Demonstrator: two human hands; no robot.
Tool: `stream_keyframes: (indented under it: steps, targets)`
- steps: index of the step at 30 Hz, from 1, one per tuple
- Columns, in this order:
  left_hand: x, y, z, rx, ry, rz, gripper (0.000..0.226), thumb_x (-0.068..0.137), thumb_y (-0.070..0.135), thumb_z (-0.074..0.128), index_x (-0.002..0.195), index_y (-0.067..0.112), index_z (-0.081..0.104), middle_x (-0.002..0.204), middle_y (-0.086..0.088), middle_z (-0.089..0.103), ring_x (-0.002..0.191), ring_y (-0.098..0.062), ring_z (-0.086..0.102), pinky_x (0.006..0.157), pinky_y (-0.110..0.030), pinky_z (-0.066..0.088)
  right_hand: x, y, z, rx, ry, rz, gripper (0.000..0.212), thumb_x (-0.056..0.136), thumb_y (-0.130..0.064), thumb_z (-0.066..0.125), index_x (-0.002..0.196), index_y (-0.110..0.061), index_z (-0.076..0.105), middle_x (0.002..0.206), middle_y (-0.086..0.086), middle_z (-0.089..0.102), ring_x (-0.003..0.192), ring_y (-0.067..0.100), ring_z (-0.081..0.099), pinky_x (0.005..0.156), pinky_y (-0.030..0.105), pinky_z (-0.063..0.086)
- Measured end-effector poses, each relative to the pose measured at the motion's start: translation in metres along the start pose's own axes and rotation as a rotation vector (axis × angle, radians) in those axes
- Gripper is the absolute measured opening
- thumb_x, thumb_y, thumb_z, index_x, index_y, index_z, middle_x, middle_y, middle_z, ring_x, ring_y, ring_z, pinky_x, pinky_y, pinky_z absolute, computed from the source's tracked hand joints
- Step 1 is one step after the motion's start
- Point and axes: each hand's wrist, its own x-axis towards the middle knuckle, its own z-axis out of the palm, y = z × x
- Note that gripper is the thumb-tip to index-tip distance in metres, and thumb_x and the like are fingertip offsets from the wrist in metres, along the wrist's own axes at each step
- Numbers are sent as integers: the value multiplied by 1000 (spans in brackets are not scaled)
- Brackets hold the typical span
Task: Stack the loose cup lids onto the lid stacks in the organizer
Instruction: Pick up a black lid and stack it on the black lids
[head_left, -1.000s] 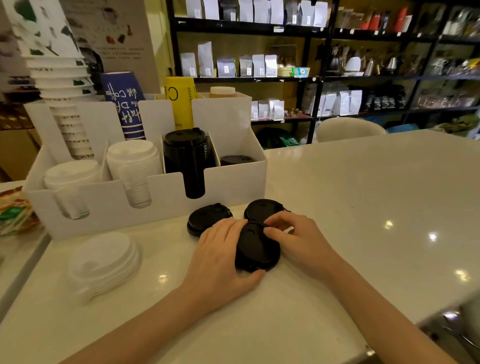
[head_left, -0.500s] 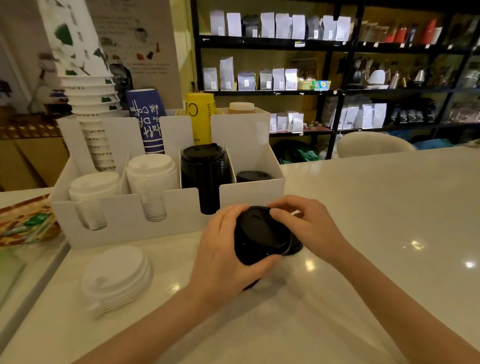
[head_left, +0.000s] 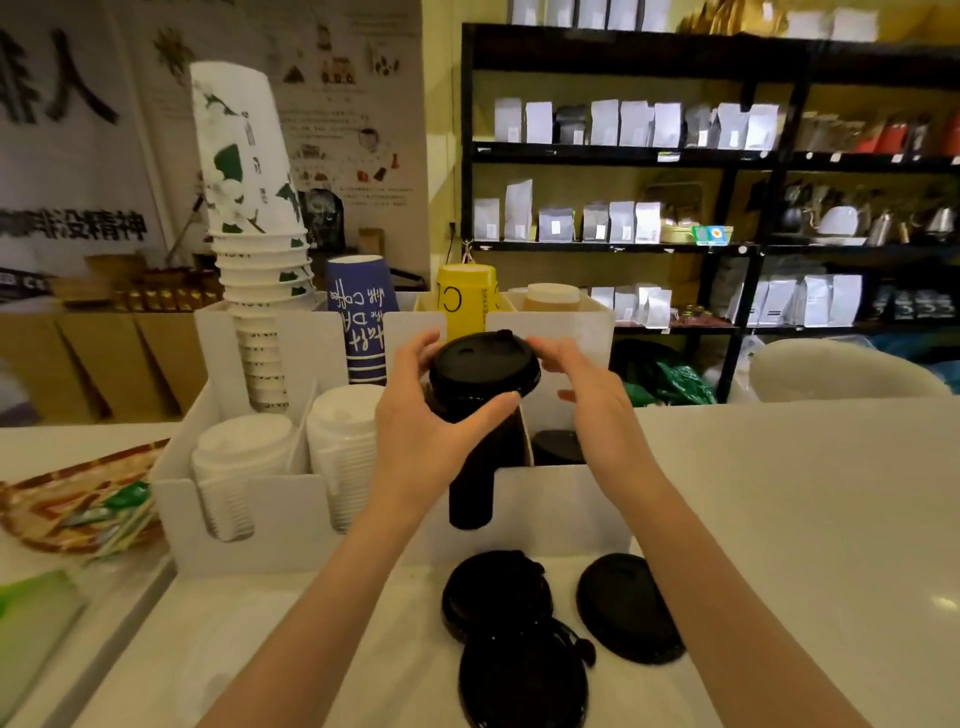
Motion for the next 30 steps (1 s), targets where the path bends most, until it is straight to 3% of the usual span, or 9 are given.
stream_keyframes:
  steps: [4,7,11,13,15,20,23,27,30]
  targets:
    - [9,-22,0,103,7,-35,66,63,36,76,119,20,45,117,3,56,107,-8,49,78,7,33,9,13,15,98,-78,42,35,95,-31,18,100,-35,52,92,-28,47,73,-27,46,58,-11,31]
    - [12,-29,0,206,-33,0,55,67,37,72,114,20,50,115,3,56,101,-5,46,77,7,29,16,24,17,97,-98,84,38,96,-32,14,109,-36,50,102,-29,50,80,-24,47,71,-10,27]
    - [12,-29,1,276,-81,5,54,70,38,70,116,19,49,117,1,56,101,-4,45,79,-3,36,20,34,16,57,-101,94,42,95,-34,14,116,-32,50,101,-27,49,84,-22,46,69,-11,29]
    - [11,-28,1,278,-103,-6,54,71,37,69,116,18,50,117,0,56,101,-6,45,84,-11,36,22,39,15,60,-65,120,47,95,-35,15,123,-24,51,111,-19,50,99,-8,44,90,6,28]
    - [12,-28,0,271,-121,-18,53,70,37,70,116,18,50,118,-1,56,101,-7,46,86,-17,36,23,40,14,38,-24,146,47,95,-36,17,122,-21,53,115,-10,50,106,3,40,96,22,24]
    - [17,-24,-6,221,-186,-96,53,71,31,70,118,18,50,121,-1,56,101,-6,45,85,-19,37,22,39,16,-21,28,93,37,96,-31,22,96,-31,58,91,-18,54,83,-10,45,70,-2,31]
    - [19,-22,-10,224,-222,-144,54,73,28,69,121,18,48,123,-2,55,101,-8,45,85,-20,38,22,38,17,-121,9,30,38,96,-26,22,92,-27,60,87,-11,58,80,-13,51,62,-9,30]
    - [20,-21,-12,235,-272,-183,56,74,29,68,124,18,46,124,-4,55,103,-13,49,89,-30,46,16,36,19,-189,35,-47,46,95,-30,29,94,5,59,96,28,61,83,14,50,72,21,37]
    - [19,-21,-13,230,-301,-181,56,75,29,67,125,18,45,124,-5,54,108,-17,51,92,-34,49,15,39,18,-263,44,-69,51,92,-37,29,97,5,58,101,27,61,93,25,51,80,27,37]
